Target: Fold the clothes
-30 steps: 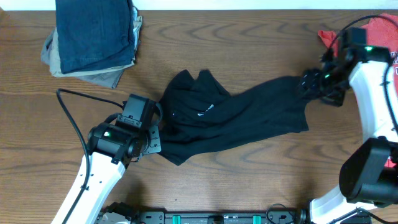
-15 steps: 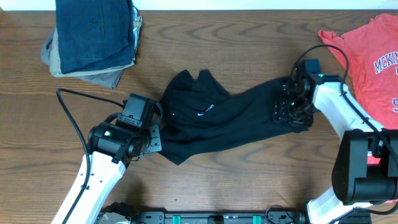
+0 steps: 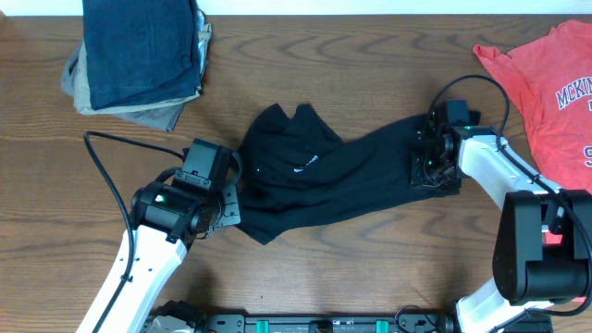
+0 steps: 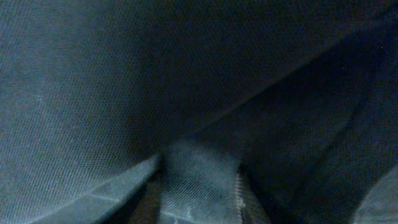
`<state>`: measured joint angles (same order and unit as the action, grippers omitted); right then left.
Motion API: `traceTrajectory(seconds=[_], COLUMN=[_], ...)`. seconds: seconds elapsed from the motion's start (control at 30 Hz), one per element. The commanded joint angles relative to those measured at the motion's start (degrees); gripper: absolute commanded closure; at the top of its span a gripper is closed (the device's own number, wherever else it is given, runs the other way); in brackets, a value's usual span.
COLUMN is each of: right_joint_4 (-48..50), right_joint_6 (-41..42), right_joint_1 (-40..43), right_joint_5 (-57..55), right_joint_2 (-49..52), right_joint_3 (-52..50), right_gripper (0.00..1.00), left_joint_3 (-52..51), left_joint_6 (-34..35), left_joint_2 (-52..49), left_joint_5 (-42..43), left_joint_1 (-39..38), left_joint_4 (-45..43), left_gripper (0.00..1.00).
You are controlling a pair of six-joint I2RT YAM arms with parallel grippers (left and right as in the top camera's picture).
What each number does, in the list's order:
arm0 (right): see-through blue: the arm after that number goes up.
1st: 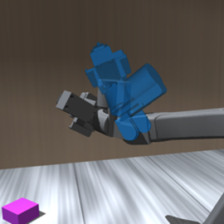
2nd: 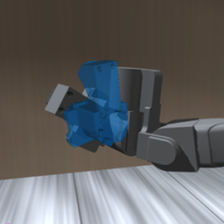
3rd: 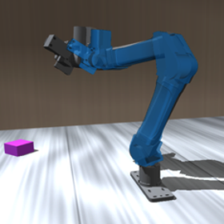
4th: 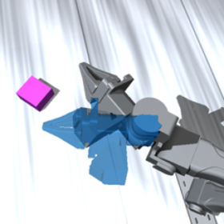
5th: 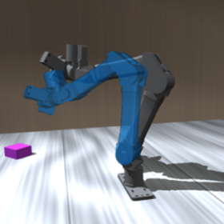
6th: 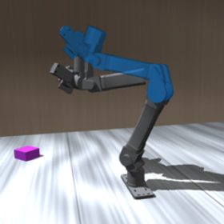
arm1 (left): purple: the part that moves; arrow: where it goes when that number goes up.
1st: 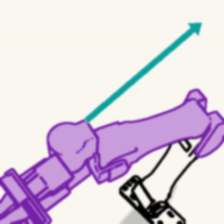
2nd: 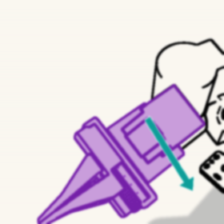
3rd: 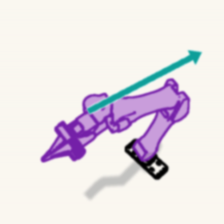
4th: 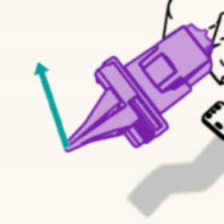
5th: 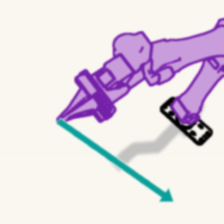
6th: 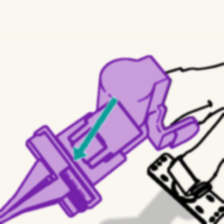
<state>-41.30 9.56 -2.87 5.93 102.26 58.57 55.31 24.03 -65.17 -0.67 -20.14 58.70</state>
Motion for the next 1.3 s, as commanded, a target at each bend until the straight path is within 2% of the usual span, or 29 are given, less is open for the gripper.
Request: traceTrajectory(seconds=[0.0, 0.07, 0.1, 0.3, 0.33, 0.37, 0.4, 0.6, 0.8, 0.83, 0.93, 0.97, 1.03, 1.27], right_joint_4=[0.7, 1.4, 1.6, 2.1, 1.5, 0.4, -0.9, -10.8, -13.5, -13.4, -13.5, -13.4, -13.0, -8.7], right_joint_6=[0.2, 0.3, 1.0, 1.7, 1.4, 1.5, 1.5, 0.4, -3.4, -4.6, -7.7, -7.8, -7.8, -8.0], right_joint_1=[-0.5, -0.5, -0.5, -0.5, -0.5, -0.5, -0.5, -1.9, -4.3, -4.9, -6.5, -7.0, -7.4, -7.9], right_joint_5=[-1.9, -2.4, -2.9, -3.6, -3.6, -3.6, -3.5, -3.4, -3.6, -3.6, -4.2, -5.0, -5.6, -5.7], right_joint_2=[-0.8, -0.8, -0.7, -0.8, -0.8, -0.8, -0.8, -0.8, -0.8, -0.8, -0.8, -0.8, -0.7, -0.7], right_joint_3=[-0.3, -0.3, -0.3, -0.2, 0.0, 0.5, 1.0, 5.5, 8.5, 8.7, 8.5, 8.2, 7.8, 4.1], right_gripper=[0.82, 0.96, 0.99, 0.99, 0.96, 0.87, 0.83, 0.76, 0.7, 0.65, 0.41, 0.37, 0.36, 0.42], left_joint_3=[-0.1, -0.1, -0.1, -0.1, -0.1, -0.1, -0.1, -0.1, -0.1, -0.1, -0.1, -0.1, -0.1, -0.1], left_joint_6=[0.2, 0.2, 0.1, 0.0, 0.0, 0.0, 0.0, 0.0, 0.0, 0.0, 0.1, 0.1, 0.1, 0.1], left_joint_2=[-0.1, -0.1, -0.1, -0.1, -0.1, -0.1, -0.1, -0.1, -0.1, -0.1, -0.1, -0.1, -0.1, -0.1], left_joint_5=[-1.6, -1.6, -1.6, -1.6, -1.6, -1.6, -1.6, -1.6, -1.6, -1.6, -1.6, -1.6, -1.6, -1.6], left_joint_1=[0.0, 0.0, 0.0, 0.0, 0.0, 0.0, 0.0, 0.0, 0.0, 0.0, 0.0, 0.0, 0.0, 0.0], left_joint_4=[0.2, 0.2, 0.1, 0.2, 0.2, 0.2, 0.2, 0.2, 0.1, 0.1, 0.1, 0.2, 0.2, 0.2], left_gripper=[0.94, 0.94, 0.94, 0.93, 0.94, 0.94, 0.94, 0.94, 0.94, 0.94, 0.94, 0.94, 0.94, 0.94])
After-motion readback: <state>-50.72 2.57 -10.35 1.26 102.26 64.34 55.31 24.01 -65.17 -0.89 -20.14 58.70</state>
